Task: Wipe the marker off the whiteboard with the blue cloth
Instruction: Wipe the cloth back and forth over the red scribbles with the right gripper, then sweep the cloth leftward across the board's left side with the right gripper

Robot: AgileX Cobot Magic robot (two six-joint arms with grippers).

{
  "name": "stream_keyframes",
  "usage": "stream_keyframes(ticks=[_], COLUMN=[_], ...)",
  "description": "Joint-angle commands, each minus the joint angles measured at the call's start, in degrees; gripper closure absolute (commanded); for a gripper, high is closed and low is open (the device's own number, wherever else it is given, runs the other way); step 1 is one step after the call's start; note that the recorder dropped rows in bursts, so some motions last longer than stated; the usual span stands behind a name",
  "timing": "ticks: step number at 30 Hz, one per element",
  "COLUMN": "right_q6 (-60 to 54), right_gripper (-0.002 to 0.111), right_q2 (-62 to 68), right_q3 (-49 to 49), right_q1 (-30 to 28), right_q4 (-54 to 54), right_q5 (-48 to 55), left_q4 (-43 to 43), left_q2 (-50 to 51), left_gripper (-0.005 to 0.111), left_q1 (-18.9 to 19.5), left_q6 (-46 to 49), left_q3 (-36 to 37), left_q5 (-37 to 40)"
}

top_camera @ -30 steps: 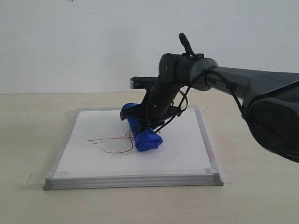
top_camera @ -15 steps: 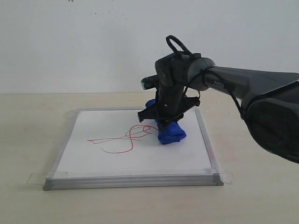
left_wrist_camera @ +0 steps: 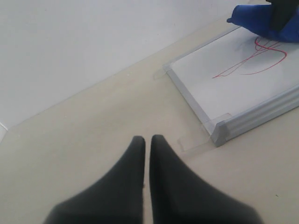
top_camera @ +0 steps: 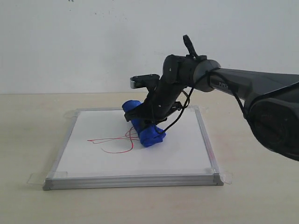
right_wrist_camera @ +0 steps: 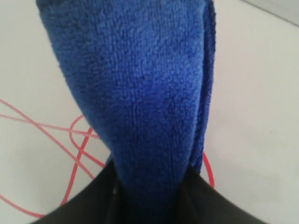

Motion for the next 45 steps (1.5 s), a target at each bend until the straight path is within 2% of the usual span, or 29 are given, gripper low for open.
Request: stream_keyframes(ticks=[1, 3, 5, 11, 13, 16, 18, 21, 25, 27, 30, 32, 35, 36, 39, 42, 43, 45], right_q6=[12.40, 19.66, 21.72, 23.35, 23.91, 19.41, 17.44, 15.57, 8.41, 4.95, 7.36, 13.71, 16.65, 17.08, 17.83, 14.85, 13.40, 10.28], right_gripper=[0.108, 0.108, 0.108, 0.108, 0.108, 0.108, 0.108, 0.108, 0.108, 0.108, 0.108, 0.108, 0.108, 0.108, 0.108, 0.108, 0.108, 0.108], right_q2=[1.95, 1.95, 1.95, 1.95, 1.95, 2.08, 3.03, 4.15, 4.12, 4.12, 4.12, 4.12, 4.12, 4.12, 4.12, 4.12, 4.12, 4.12], right_q3=[-0.17, -0.17, -0.54, -4.30, -5.58, -6.99, -6.99, -6.99, -6.99, -6.99, -6.99, -6.99, -6.99, -6.99, -6.99, -6.99, -6.99, -6.99], right_q1=[-0.18, -0.18, -0.18, -0.18, -0.18, 0.87, 2.65, 5.93, 12.57, 14.09, 13.37, 10.46, 6.44, 4.35, 3.32, 7.61, 10.68, 15.18], right_q4=[-11.44, -19.37, -23.68, -25.27, -24.13, -10.15, -5.99, -5.32, -5.32, -5.83, -15.68, -28.03, -34.17, -33.14, -26.53, -11.25, -6.90, -4.16], right_q5=[2.67, 4.18, 5.99, 7.56, 6.64, 3.83, 1.83, 1.53, 4.17, 6.28, 9.16, 13.60, 19.00, 19.00, 19.00, 16.44, 14.51, 13.31], left_q4=[-0.09, -0.09, -0.09, -0.09, -0.09, -0.09, -0.09, -0.09, -0.09, -0.09, -0.09, -0.09, -0.09, -0.09, -0.09, -0.09, -0.09, -0.09], left_q2=[-0.17, -0.17, -0.17, -0.17, -0.17, -0.17, -0.17, -0.17, -0.17, -0.17, -0.17, -0.17, -0.17, -0.17, -0.17, -0.17, -0.17, -0.17], left_gripper=[0.103, 0.103, 0.103, 0.103, 0.103, 0.103, 0.103, 0.103, 0.103, 0.103, 0.103, 0.103, 0.103, 0.103, 0.103, 0.103, 0.103, 0.103], left_q1=[0.14, 0.14, 0.14, 0.14, 0.14, 0.14, 0.14, 0.14, 0.14, 0.14, 0.14, 0.14, 0.14, 0.14, 0.14, 0.14, 0.14, 0.14], left_q6=[0.30, 0.30, 0.30, 0.30, 0.30, 0.30, 0.30, 0.30, 0.30, 0.30, 0.30, 0.30, 0.30, 0.30, 0.30, 0.30, 0.30, 0.30], left_q3=[0.17, 0.17, 0.17, 0.17, 0.17, 0.17, 0.17, 0.17, 0.17, 0.17, 0.17, 0.17, 0.17, 0.17, 0.17, 0.17, 0.17, 0.17], left_q5=[-0.10, -0.10, -0.10, -0.10, -0.10, -0.10, -0.10, -0.10, -0.10, -0.10, -0.10, -0.10, -0.10, -0.10, -0.10, -0.10, -0.10, -0.10])
